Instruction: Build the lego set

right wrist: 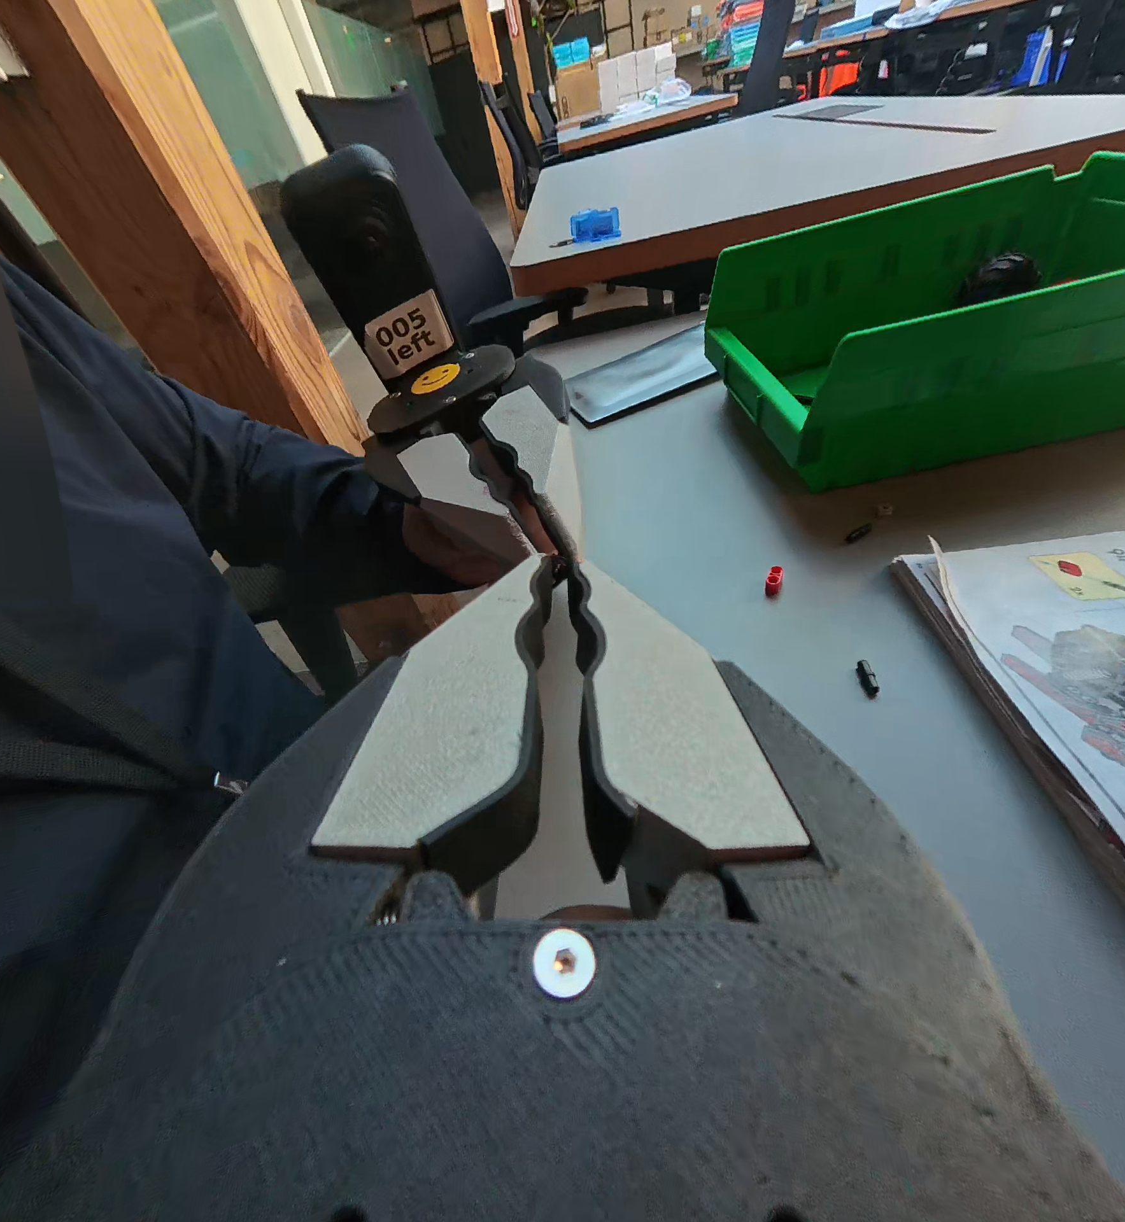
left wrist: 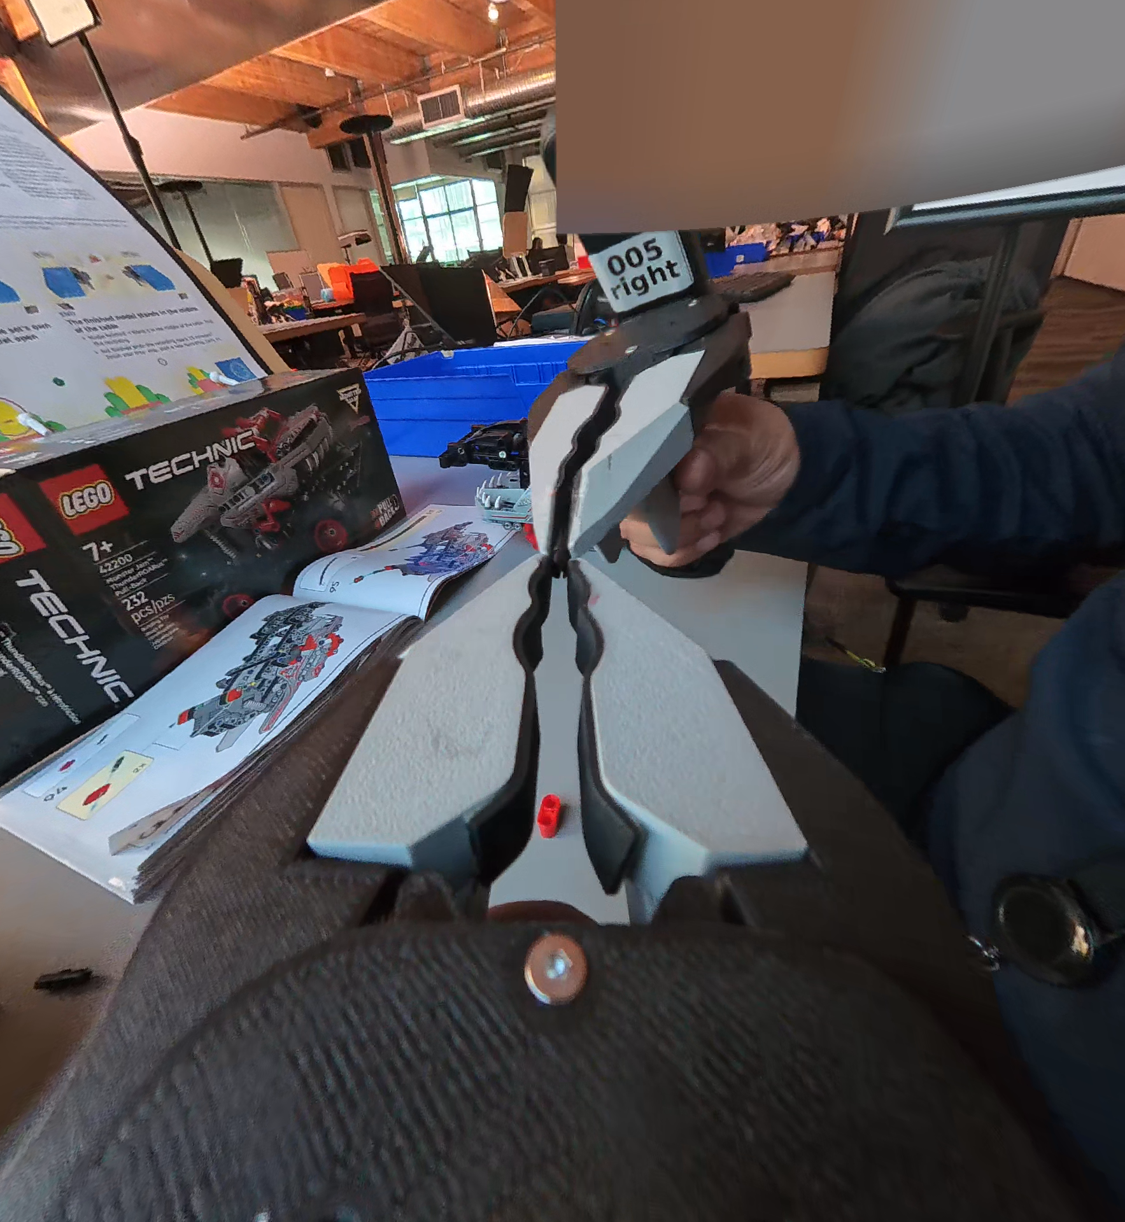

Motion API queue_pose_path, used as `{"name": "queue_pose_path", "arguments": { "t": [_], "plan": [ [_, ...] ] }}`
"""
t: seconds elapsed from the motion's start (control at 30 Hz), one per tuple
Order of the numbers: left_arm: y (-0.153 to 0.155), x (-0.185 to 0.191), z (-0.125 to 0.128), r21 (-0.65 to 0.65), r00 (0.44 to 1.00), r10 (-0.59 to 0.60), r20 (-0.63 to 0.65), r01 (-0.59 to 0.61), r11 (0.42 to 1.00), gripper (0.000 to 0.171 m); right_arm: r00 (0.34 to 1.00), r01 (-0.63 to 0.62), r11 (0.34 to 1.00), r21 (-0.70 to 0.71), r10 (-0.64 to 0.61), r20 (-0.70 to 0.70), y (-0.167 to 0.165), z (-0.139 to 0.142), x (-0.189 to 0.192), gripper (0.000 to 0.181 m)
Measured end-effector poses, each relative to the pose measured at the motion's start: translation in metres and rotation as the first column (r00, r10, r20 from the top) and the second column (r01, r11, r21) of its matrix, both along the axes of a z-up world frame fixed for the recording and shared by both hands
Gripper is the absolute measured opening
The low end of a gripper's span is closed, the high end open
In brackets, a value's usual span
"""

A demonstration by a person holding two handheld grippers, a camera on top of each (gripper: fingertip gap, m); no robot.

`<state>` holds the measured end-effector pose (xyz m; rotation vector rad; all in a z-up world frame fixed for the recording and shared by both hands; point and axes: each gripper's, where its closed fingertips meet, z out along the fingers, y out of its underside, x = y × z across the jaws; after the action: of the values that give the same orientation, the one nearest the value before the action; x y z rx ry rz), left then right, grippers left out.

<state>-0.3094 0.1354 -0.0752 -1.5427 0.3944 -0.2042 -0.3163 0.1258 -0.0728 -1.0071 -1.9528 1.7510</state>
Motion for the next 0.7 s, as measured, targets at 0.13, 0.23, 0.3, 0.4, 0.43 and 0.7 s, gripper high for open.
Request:
{"name": "queue_pose_path", "arguments": {
  "t": [0.13,0.23,0.3,0.4,0.43,0.7],
  "plan": [
    [-0.004,0.003,-0.002,-0.048,0.990,-0.096,0.104,0.102,0.994,0.001,0.999,-0.054,0.996,0.070,0.054,0.006,-0.004,-0.003,0.003,0.000],
    [-0.007,0.005,-0.004,-0.086,0.971,-0.171,0.169,0.187,0.979,0.002,0.996,-0.080,0.978,0.195,0.083,-0.011,-0.006,-0.006,0.005,0.000],
    [-0.008,0.006,-0.005,-0.090,0.978,-0.169,0.125,0.181,0.979,0.002,0.994,-0.091,0.962,0.257,0.102,-0.031,-0.007,-0.005,0.006,0.000],
    [-0.008,0.009,-0.004,-0.106,0.978,-0.179,0.110,0.191,0.976,0.002,0.991,-0.108,0.951,0.291,0.127,-0.047,-0.008,-0.002,0.008,0.000],
    [-0.008,0.009,-0.004,-0.105,0.978,-0.178,0.106,0.189,0.976,0.002,0.990,-0.108,0.946,0.305,0.129,-0.049,-0.008,-0.003,0.008,0.000],
    [-0.008,0.014,-0.024,-0.200,0.987,-0.157,-0.027,0.149,0.968,0.001,0.982,-0.132,0.833,0.537,0.185,-0.045,-0.009,-0.020,0.013,0.000]
  ]
}}
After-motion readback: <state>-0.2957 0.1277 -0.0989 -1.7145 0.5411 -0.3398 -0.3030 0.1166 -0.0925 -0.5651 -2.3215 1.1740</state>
